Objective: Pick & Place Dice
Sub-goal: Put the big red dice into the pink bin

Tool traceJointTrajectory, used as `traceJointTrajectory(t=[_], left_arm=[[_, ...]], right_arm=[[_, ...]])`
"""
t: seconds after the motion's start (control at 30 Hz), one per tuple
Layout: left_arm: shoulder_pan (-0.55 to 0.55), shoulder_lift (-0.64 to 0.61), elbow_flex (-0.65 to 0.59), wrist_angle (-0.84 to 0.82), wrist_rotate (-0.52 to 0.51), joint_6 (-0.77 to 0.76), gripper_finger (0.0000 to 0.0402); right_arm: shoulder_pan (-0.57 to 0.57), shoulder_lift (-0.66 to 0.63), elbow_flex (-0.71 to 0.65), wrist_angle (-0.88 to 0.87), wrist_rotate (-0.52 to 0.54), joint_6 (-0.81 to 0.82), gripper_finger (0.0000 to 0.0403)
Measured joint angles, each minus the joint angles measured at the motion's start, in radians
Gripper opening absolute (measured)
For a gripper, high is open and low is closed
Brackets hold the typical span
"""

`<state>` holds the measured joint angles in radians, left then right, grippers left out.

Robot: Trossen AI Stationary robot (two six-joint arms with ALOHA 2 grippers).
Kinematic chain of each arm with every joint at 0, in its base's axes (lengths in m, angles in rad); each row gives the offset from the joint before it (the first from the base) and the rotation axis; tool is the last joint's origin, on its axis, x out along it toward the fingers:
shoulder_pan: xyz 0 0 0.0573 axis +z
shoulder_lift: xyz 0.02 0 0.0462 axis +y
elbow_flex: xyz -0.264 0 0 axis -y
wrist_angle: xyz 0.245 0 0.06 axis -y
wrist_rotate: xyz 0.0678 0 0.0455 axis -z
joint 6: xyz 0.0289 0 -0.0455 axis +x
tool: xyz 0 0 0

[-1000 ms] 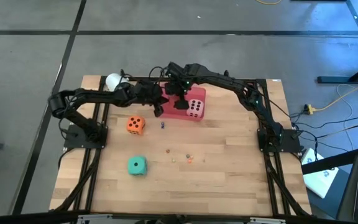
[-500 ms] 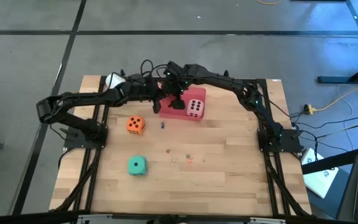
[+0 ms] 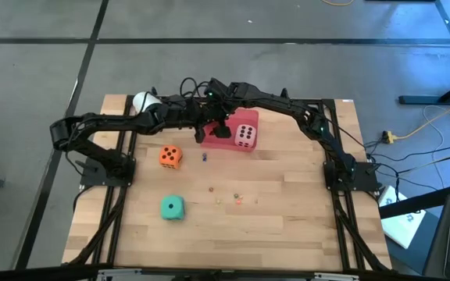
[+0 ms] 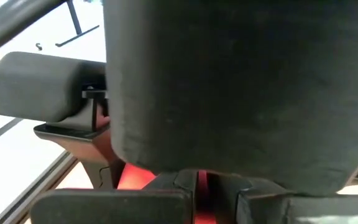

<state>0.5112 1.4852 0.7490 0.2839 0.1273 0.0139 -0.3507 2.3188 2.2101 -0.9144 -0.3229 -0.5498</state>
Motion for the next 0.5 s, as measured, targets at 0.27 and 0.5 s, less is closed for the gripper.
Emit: traceJointTrajectory(t=[0.27, 0.5], left_arm=[[0.024, 0.013, 0.000, -0.004, 0.056, 0.000, 0.0028], [0.040, -0.017, 0.000, 0.000, 0.111, -0.011, 0.0022]], right_arm=[[-0.007, -0.002, 0.000, -0.060, 0.047, -0.009, 0.0400], [-0.043, -0.005, 0.000, -0.126, 0.048, -0.012, 0.0400]])
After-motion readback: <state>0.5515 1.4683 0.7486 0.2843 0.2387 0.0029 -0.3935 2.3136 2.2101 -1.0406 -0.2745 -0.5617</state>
